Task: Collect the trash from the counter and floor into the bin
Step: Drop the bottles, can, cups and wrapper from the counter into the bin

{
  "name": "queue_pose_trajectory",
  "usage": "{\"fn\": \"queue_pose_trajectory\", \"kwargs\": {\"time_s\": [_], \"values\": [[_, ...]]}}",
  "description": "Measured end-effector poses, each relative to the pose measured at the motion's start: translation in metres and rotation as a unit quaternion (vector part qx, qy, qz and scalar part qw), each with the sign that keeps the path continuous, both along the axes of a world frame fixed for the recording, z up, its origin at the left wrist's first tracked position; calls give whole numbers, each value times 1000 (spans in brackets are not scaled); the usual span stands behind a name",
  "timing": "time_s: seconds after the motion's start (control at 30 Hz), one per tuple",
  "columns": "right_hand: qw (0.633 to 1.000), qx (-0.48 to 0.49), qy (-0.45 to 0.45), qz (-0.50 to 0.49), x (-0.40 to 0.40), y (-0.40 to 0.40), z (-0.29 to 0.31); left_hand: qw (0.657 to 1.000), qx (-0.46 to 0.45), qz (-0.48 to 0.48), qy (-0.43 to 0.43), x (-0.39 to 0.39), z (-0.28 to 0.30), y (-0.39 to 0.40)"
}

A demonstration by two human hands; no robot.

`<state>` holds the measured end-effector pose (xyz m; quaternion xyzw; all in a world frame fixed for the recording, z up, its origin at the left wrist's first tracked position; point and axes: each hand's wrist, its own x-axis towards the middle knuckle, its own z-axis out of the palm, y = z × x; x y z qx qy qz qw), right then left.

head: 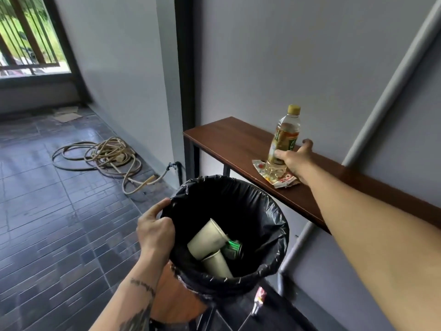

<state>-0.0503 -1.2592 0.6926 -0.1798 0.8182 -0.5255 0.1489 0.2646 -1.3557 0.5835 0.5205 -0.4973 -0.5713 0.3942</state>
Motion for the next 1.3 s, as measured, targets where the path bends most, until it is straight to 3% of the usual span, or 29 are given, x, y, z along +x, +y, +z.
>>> {"fn": "queue_pose_trajectory", "kwargs": {"time_s": [0.23, 0.4, 0.9, 1.1, 1.17, 1.3], "values": [[997, -42, -66, -14, -16, -30, -24, 1000, 23, -3, -1, -12, -25, -27], [996, -19, -77, 32, -22, -37, -26, 1000, 20, -5, -13, -20, -31, -35], [998, 4, -18, 53, -14, -32, -40, 999, -16, -3, -43, -30, -37, -31], [992, -25, 9, 120, 27, -23, -34, 999, -29, -13, -36, -24, -40, -29], [981, 20, 43, 190, 48, -22, -34, 999, -27, -15, -24, -22, -40, -27], [910, 264, 45, 317, 96, -26, -60, 1000, -26, -17, -7, -15, -42, -21]]}}
